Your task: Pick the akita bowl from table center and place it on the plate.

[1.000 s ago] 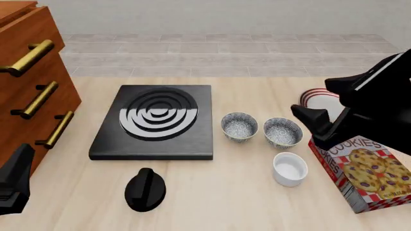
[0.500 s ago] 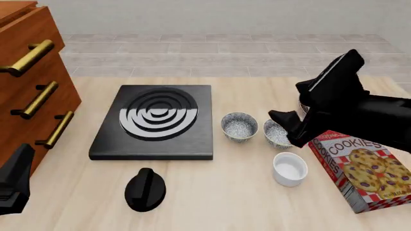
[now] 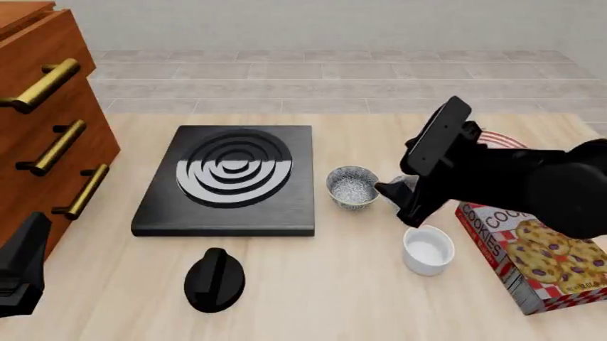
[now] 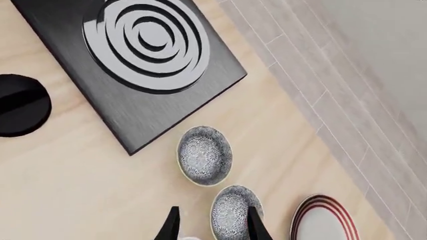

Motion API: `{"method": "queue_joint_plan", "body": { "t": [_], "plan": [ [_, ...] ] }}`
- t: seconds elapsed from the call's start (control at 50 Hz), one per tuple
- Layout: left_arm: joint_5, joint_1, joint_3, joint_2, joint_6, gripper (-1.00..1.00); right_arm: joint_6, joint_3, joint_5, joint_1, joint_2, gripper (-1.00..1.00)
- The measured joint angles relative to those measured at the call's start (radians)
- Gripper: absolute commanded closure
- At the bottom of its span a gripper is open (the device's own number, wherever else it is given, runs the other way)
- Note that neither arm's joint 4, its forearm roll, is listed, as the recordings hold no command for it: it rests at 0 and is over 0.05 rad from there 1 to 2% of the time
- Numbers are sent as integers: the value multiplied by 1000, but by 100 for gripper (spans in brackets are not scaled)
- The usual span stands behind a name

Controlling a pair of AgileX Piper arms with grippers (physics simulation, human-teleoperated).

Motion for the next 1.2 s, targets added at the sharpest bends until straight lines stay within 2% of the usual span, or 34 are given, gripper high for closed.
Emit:
{"method": "queue_joint_plan", "body": {
  "t": [0.52, 1.2],
  "plan": [
    [0, 0, 0, 0, 0, -100, -106, -62, -48, 6, 192, -100],
    [0, 0, 0, 0, 0, -100, -247, -184, 28, 10, 369, -100]
  ]
}}
